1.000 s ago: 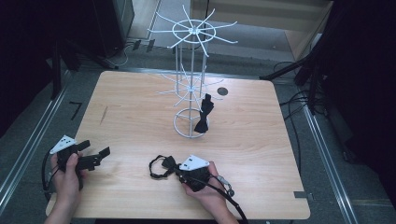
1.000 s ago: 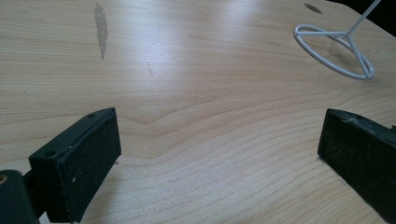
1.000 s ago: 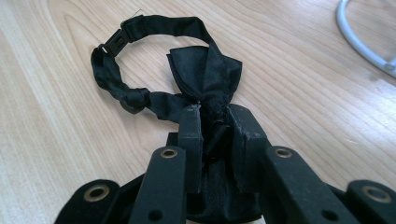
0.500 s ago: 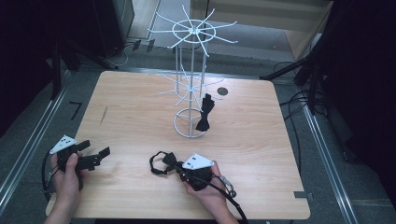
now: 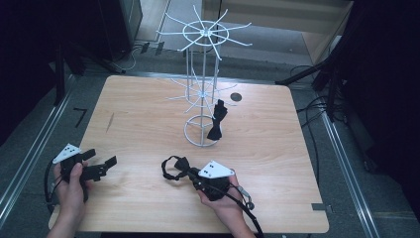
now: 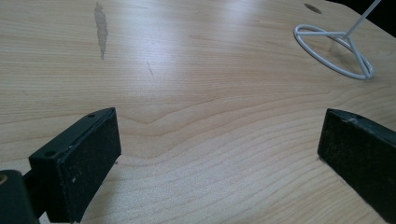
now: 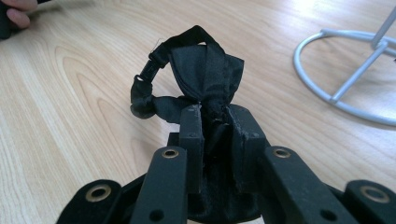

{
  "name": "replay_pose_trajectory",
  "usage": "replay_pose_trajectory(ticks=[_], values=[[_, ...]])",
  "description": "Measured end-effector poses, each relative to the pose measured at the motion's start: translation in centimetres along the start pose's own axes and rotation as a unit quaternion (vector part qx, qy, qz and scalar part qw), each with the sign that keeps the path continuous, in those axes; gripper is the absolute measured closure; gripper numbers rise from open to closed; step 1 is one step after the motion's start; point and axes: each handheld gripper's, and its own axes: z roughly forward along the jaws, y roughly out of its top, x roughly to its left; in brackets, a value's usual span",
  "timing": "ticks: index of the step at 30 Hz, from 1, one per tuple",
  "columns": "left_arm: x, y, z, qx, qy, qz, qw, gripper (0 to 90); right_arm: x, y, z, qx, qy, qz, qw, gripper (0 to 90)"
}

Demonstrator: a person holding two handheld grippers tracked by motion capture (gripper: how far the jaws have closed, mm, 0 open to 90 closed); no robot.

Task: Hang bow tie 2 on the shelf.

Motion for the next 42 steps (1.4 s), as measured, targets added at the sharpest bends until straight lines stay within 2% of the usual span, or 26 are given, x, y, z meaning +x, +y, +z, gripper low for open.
replay_pose_trajectory(ticks=[8, 18, 42], values=[[0.0, 0.0, 0.0, 0.000, 0.000, 0.000, 1.0000, 0.0, -0.3, 0.4, -0.8, -0.021, -0.006, 0.009, 0.9997, 78.1], [0.0, 0.0, 0.0, 0.000, 0.000, 0.000, 1.0000, 0.0, -0.7, 0.7, -1.5, -0.042, -0.016, 0.008, 0.9990, 78.1], [0.0, 0.0, 0.0, 0.000, 0.000, 0.000, 1.0000, 0.0, -1.2, 1.2, -2.8, -0.073, -0.039, 0.014, 0.9965, 78.2]])
